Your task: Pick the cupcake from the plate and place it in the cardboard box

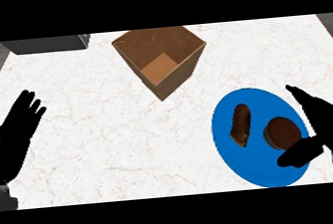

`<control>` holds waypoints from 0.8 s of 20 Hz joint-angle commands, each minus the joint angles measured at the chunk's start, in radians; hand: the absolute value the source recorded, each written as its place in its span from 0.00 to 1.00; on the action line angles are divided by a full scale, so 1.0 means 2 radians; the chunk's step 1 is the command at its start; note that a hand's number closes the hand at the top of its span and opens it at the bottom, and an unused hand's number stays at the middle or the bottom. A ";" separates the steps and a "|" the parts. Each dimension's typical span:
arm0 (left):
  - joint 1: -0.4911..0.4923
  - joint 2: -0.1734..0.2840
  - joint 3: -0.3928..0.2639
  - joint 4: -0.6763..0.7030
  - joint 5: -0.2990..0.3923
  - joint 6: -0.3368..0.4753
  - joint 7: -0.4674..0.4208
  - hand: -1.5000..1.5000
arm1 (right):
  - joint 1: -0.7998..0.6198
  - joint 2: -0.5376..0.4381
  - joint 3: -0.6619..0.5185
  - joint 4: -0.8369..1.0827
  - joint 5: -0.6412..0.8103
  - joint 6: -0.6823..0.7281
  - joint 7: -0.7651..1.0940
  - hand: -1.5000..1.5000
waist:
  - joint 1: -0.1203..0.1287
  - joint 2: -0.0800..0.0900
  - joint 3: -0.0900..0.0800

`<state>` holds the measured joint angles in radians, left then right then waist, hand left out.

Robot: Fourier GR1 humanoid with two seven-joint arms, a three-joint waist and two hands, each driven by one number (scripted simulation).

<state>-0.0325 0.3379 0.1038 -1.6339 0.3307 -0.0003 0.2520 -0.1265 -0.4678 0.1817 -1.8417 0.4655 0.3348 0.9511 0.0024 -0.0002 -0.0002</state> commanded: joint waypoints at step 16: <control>-0.019 -0.011 0.037 -0.002 -0.017 -0.026 0.033 0.50 | 0.002 0.037 -0.040 0.082 0.059 0.055 -0.043 0.00 | -0.001 0.000 0.000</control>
<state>-0.0178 0.2906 0.1471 -1.6447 0.2850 -0.0498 0.2528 -0.1297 -0.3851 0.1326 -1.7122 0.5817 0.4088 0.8909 0.0017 -0.0003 -0.0001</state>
